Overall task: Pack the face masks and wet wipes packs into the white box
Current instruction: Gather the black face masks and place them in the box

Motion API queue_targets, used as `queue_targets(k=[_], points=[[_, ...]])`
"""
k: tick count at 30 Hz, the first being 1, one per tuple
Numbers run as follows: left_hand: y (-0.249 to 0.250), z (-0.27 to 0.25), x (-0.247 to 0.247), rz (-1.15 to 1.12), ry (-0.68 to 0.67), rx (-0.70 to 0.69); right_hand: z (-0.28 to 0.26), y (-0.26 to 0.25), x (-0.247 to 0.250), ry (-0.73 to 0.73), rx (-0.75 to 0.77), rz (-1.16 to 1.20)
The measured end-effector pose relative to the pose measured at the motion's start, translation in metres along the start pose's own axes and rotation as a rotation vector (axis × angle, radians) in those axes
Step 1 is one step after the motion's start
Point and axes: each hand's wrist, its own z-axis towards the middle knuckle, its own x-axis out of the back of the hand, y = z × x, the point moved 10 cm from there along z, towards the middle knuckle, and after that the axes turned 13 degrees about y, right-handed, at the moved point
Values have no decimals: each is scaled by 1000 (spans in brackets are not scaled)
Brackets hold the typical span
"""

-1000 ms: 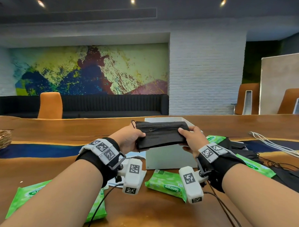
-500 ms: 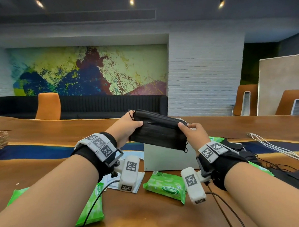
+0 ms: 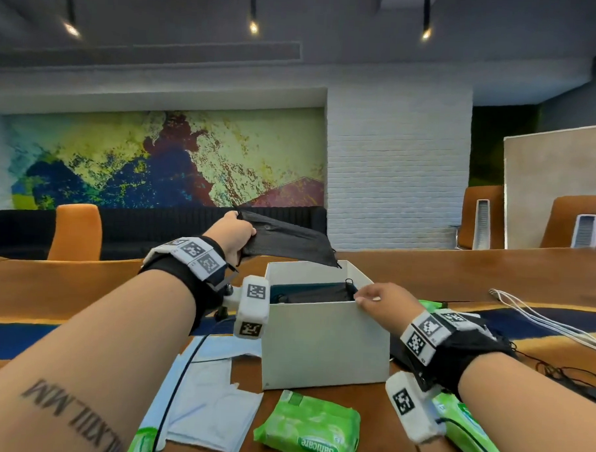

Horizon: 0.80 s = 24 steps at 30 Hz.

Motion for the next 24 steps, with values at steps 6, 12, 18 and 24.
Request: queue_targets(k=[6,12,18,24], points=[[-15,62,-49,259,-64,42,11,8,-9,-78,17,81],[-46,84,-91,705,-235,78,18,16,-16,-81,9,151],[-66,84,-122,1186,-316,-168,17,20,-18,-72,2,182],[-85,89,-120,1200,-230,-206,14,20,-19,-77,-1,213]])
